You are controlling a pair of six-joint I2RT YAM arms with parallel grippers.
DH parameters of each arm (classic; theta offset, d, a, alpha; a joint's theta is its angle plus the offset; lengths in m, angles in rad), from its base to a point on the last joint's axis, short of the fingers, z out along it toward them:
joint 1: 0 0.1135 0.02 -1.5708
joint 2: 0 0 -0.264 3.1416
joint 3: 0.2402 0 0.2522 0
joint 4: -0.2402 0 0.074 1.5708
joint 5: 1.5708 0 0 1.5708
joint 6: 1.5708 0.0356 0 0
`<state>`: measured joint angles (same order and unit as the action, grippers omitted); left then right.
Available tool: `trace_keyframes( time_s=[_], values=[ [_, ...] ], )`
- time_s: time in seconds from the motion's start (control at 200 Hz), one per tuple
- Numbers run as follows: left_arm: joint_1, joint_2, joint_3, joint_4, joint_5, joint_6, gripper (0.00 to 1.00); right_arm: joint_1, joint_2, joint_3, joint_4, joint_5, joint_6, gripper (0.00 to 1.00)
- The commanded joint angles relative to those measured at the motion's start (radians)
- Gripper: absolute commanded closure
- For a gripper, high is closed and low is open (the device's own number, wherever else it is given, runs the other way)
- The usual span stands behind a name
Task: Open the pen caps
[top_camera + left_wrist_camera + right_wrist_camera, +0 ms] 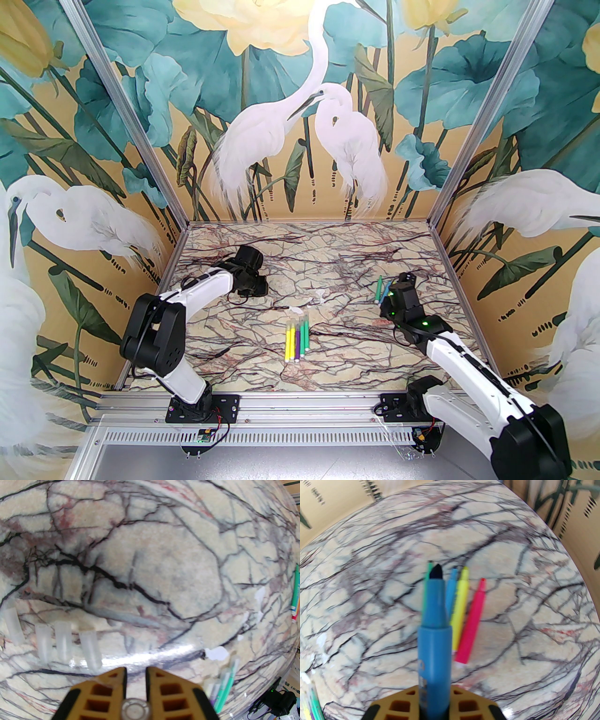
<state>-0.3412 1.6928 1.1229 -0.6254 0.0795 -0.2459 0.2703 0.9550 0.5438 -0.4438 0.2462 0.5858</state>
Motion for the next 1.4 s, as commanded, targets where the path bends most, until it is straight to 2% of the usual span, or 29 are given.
trace_keyframes(
  time_s=[0.0, 0.18, 0.325, 0.645, 0.985, 1.255, 1.395],
  values=[
    [-0.014, 0.041, 0.034, -0.058, -0.054, 0.010, 1.00, -0.052, -0.002, -0.031, 0.024, -0.055, 0.020, 0.98],
    [-0.035, 0.079, 0.050, -0.073, -0.079, 0.005, 0.98, -0.113, 0.017, -0.048, 0.059, -0.082, 0.026, 0.98],
    [-0.046, 0.104, 0.059, -0.073, -0.082, -0.002, 0.97, -0.162, 0.058, -0.056, 0.091, -0.056, 0.035, 0.97],
    [-0.056, 0.150, 0.094, -0.113, -0.126, -0.013, 0.93, -0.247, 0.162, -0.059, 0.188, -0.111, 0.050, 0.97],
    [-0.059, 0.171, 0.098, -0.125, -0.144, -0.013, 0.87, -0.276, 0.281, -0.050, 0.253, -0.140, 0.080, 0.98],
    [-0.058, 0.180, 0.100, -0.127, -0.150, -0.010, 0.83, -0.290, 0.355, -0.035, 0.282, -0.159, 0.095, 0.95],
    [-0.058, 0.182, 0.101, -0.129, -0.153, -0.010, 0.80, -0.293, 0.396, -0.027, 0.299, -0.170, 0.103, 0.90]
  ],
)
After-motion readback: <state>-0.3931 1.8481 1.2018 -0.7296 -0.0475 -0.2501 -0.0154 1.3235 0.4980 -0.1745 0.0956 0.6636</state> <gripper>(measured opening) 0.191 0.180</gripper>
